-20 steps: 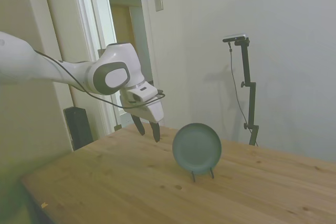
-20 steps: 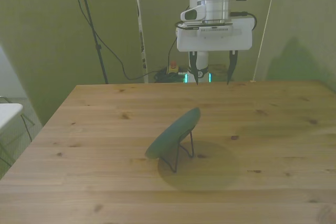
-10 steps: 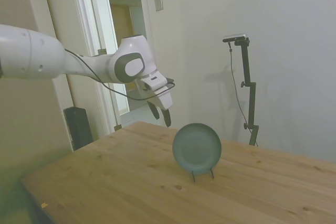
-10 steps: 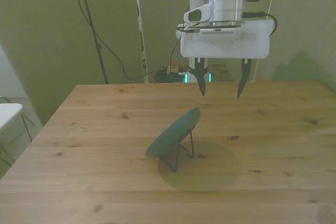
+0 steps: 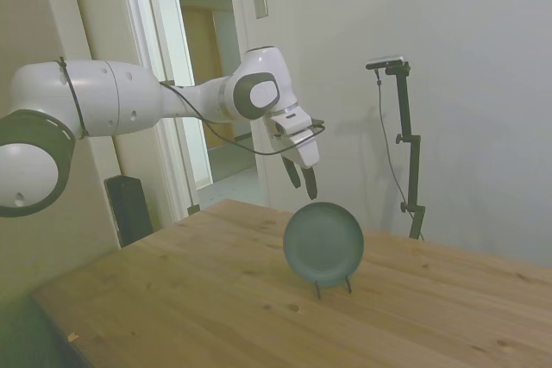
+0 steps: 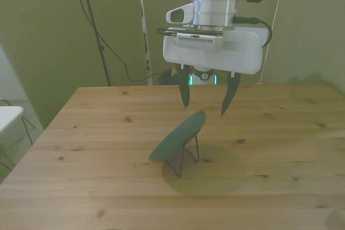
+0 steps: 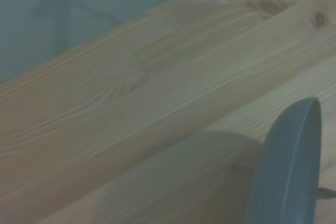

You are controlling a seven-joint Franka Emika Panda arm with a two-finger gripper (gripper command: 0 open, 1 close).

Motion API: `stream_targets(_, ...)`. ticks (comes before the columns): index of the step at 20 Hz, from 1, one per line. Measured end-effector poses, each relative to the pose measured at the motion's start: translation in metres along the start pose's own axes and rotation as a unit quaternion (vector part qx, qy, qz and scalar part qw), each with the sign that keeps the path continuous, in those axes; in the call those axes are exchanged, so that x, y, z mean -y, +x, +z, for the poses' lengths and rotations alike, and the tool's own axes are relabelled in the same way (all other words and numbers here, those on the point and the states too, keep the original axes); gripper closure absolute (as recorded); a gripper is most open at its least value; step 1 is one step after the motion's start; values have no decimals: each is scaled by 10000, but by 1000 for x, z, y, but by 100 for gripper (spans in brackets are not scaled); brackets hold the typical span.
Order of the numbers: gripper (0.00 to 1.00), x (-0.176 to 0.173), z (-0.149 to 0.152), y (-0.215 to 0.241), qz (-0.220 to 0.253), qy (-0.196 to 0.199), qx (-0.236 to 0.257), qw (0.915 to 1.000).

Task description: Unload the plate

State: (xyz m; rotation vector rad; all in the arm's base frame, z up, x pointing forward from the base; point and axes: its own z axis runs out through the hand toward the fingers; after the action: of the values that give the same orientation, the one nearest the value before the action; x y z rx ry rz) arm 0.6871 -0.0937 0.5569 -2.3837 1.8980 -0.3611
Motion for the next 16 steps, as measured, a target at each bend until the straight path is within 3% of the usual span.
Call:
stream_targets(6, 0, 1, 2, 8, 83, -382, -69, 9992)
stream_targets(13, 0, 18, 52, 17, 103, -726, -114, 9972)
stream_targets(16, 0, 24, 55, 13, 70, -765, -111, 9970)
